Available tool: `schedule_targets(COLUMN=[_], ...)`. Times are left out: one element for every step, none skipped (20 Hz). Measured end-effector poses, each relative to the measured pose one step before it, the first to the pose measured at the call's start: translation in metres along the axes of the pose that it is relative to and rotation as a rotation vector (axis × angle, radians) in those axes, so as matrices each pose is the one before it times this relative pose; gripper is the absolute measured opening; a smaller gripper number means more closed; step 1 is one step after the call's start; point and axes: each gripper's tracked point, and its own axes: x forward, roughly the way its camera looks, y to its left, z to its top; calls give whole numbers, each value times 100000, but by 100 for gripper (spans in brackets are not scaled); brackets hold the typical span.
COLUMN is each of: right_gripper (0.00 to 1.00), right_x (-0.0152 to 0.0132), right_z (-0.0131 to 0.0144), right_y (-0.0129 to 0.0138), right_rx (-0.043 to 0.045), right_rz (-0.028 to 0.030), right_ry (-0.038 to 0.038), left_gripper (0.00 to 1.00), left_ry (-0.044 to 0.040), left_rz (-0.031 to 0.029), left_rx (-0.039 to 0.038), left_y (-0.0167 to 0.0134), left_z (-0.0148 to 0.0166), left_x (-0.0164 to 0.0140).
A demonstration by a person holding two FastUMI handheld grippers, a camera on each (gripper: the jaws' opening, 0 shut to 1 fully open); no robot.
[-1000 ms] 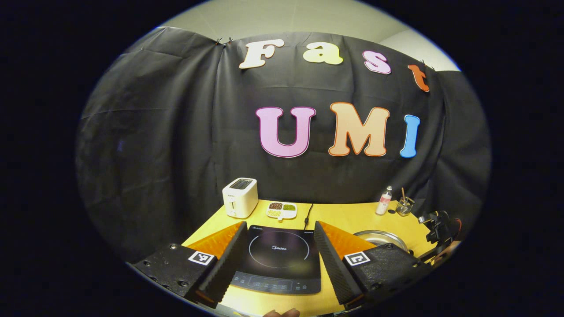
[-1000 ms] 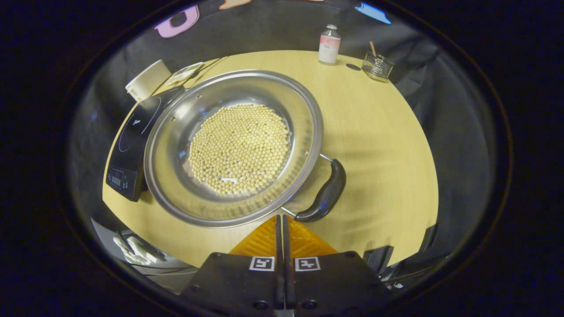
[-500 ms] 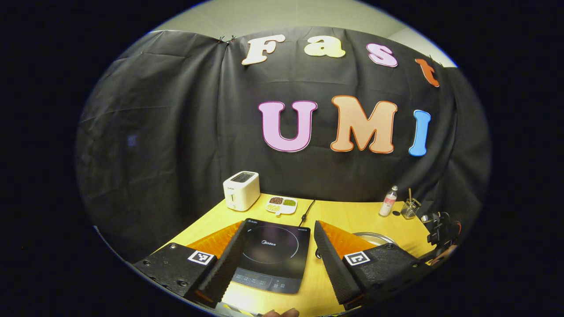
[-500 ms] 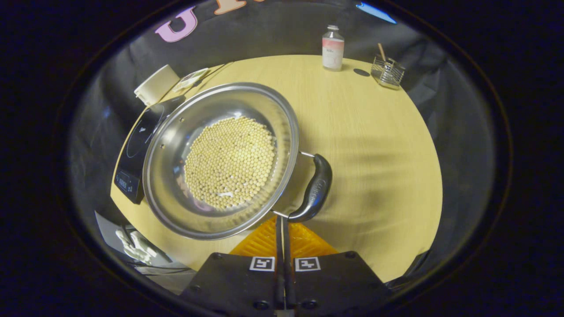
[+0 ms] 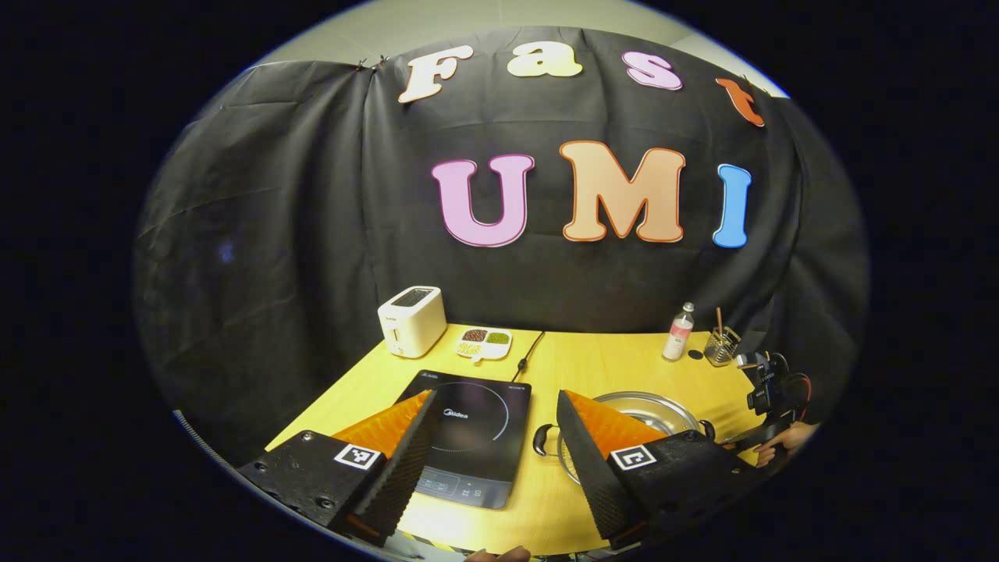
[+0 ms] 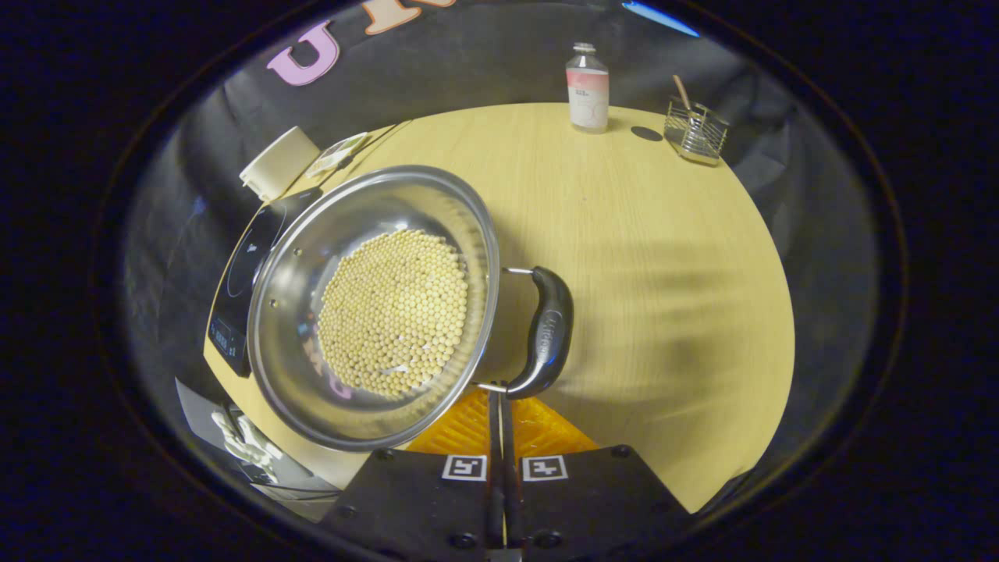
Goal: First push the handle of the pot to place it horizontally, then grasp the pot with both hands and set it on the induction cooktop.
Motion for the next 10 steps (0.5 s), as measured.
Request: schedule_targets(right_gripper=[0,0,0,0,0,3,3,3,3,3], right_x=[70,49,-25,-65,-190,-263,-288,-347,-547,-383], right_z=[53,75,15,-62,-84,93,335,213,78,371], right_y=[-45,-35,-31,-228,-480,-504,-379,-57,-62,-166], right_rx=[1099,757,20,-374,-166,898,1746,2129,2014,1771], right_rz=[95,39,-79,-1290,-1970,-2509,-2231,-1039,-1283,-1362], right_ry=[-44,-107,-49,65,-306,-1227,-1792,-1822,-1288,-1594], left_gripper=[87,90,89,90,89,89,90,90,90,90], left_ry=[1360,1365,1049,2100,2605,2299,2130,2893,3908,2873], left_rz=[-1013,-1596,-1802,-2148,-1569,-2270,-2740,-3136,-2730,-3031], left_rx=[15,-43,-476,-336,-387,-1033,-1382,-1024,-541,-609], left_y=[-259,-270,-323,-326,-182,-274,-224,-303,-23,-25], left_z=[-186,-211,-332,-473,-657,-554,-351,-656,-628,-602], left_x=[357,333,353,524,559,644,730,908,787,838])
